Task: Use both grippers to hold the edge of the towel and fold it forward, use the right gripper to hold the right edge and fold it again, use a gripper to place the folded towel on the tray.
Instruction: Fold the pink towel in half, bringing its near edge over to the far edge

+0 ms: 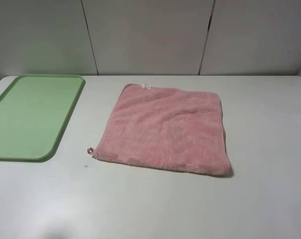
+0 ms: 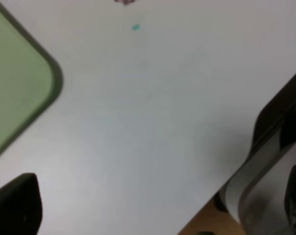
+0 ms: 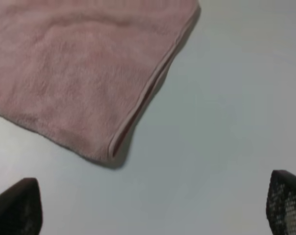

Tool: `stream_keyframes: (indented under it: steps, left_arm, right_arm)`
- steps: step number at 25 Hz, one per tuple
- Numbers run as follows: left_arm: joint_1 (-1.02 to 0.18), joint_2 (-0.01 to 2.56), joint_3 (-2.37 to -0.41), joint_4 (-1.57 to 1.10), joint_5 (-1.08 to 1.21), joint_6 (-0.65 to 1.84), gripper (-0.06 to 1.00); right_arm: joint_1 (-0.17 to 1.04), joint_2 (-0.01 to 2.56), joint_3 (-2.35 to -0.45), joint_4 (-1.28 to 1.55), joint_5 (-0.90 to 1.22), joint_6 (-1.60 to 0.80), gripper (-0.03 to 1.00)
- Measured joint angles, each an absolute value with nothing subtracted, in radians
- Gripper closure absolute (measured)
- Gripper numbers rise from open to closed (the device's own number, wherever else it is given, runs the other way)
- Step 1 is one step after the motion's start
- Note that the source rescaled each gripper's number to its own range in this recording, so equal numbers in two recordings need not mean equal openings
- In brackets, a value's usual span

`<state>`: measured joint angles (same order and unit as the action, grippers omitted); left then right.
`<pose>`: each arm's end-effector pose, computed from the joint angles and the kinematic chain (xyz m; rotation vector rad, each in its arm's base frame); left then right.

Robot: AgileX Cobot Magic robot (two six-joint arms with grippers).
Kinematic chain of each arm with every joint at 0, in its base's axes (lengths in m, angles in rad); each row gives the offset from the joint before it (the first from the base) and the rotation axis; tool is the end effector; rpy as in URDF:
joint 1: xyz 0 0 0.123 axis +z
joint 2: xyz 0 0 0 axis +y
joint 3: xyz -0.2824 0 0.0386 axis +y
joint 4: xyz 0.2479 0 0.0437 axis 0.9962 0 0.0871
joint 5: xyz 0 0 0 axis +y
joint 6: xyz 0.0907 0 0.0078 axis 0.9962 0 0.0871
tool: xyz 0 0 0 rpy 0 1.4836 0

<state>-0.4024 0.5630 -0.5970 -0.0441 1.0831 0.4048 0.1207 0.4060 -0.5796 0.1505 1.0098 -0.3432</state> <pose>0.0722 -0.0346 0.2838 0.9846 2.3329 -0.0566 0.0570 0.0186 0.2946 -0.5030 2.2529 0.0749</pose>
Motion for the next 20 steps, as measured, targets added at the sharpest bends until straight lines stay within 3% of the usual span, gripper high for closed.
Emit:
stream_keyframes:
  steps: [10, 20]
  left_arm:
    - [-0.510, 0.747, -0.779, -0.009, 1.126, 0.450, -0.04]
    - [-0.557, 0.927, -0.801, 0.025, 1.146, 0.556, -0.04]
  right_arm:
    - [0.121, 0.585, -0.659, 0.205, 1.011, -0.541, -0.03]
    - [0.121, 0.806, -0.674, 0.223, 1.013, -0.718, -0.03]
